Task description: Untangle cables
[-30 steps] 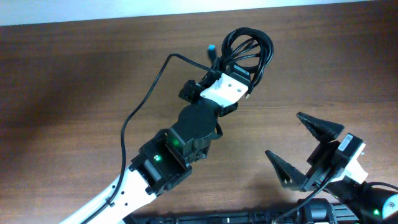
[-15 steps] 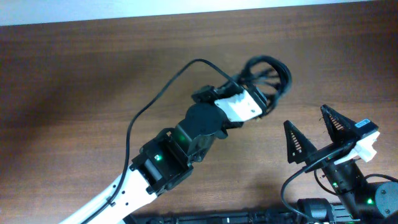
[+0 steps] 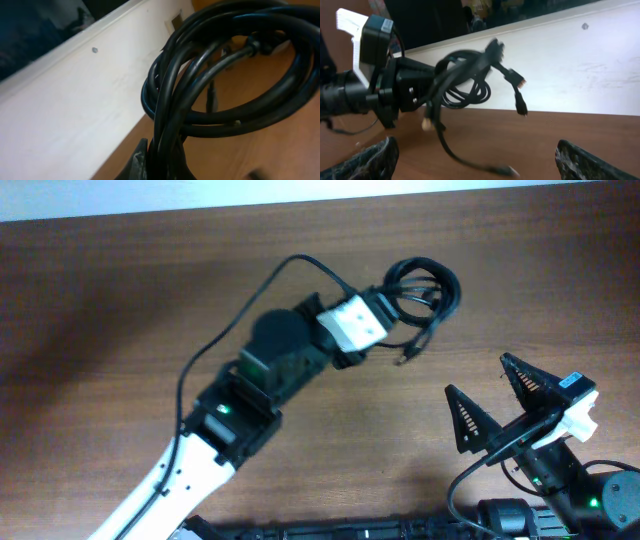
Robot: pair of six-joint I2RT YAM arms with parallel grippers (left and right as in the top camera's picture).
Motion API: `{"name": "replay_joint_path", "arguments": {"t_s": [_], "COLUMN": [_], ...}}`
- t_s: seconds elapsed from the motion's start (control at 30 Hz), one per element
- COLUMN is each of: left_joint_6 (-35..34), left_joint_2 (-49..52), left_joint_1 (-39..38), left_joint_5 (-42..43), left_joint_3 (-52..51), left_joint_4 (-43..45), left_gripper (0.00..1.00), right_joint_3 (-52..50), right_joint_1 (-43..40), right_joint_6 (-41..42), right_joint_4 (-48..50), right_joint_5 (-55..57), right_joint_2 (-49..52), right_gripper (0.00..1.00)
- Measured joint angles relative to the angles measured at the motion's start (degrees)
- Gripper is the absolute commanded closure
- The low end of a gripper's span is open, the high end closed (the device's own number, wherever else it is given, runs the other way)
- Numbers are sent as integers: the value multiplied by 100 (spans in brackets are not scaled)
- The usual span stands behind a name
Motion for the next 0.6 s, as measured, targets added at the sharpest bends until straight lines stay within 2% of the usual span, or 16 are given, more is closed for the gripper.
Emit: {"name": "replay_joint_path", "arguments": {"t_s": [0.1,0.4,0.6], "left_joint_6": [-426,-957,-962], "left_joint_2": [-68,-105,-105], "left_joint_1": [481,1414,1626], "left_joint_5": [1091,4131,5171], "left_joint_3": [0,0,0], "left_joint_4": [-81,-173,-173], "left_gripper": [100,100,100], "right_joint_3": [0,2,223], "right_joint_1": [0,0,0], "right_joint_6": [275,1121,1257], "right_joint_4": [-2,20,59], "right_joint_5": [-22,-39,-48], "right_joint_2": [0,68,107], "right_gripper": [1,1,1]}}
